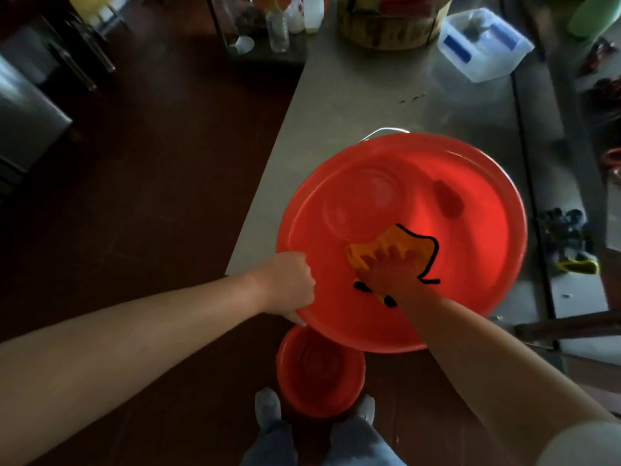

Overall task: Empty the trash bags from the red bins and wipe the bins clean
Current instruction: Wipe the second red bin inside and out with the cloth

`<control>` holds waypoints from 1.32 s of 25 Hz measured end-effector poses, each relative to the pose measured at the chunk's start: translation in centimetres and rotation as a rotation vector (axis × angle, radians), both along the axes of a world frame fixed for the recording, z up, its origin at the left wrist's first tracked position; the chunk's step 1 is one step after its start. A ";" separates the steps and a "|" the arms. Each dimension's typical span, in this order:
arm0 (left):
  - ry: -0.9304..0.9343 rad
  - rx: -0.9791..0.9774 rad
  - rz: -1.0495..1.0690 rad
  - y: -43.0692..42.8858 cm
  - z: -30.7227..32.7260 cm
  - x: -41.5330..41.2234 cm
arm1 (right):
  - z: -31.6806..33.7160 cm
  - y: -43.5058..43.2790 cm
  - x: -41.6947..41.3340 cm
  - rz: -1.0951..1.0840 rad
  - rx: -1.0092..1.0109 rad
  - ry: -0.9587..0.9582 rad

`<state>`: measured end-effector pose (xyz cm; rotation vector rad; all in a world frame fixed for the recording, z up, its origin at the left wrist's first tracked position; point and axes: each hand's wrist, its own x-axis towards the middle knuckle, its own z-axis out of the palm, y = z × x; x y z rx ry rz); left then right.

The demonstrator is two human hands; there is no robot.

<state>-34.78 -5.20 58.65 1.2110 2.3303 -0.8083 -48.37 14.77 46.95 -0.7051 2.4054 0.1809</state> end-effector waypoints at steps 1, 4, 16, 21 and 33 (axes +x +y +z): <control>0.004 0.009 0.010 -0.1 -0.4 0.3 | -0.6 -0.2 -0.2 -0.027 -0.036 0.008; 0.031 0.017 0.043 -0.9 -1.5 1.3 | -0.7 -0.4 0.6 -0.036 0.014 -0.005; 0.091 -0.062 0.072 -5.5 3.6 -2.0 | 8.5 2.8 9.4 0.274 0.106 -0.145; 0.170 -0.213 0.119 -7.1 7.8 -3.9 | 10.4 2.4 10.5 0.373 0.061 0.086; 0.148 0.188 0.377 -1.1 0.4 2.2 | 9.2 3.5 10.3 0.312 -0.050 0.137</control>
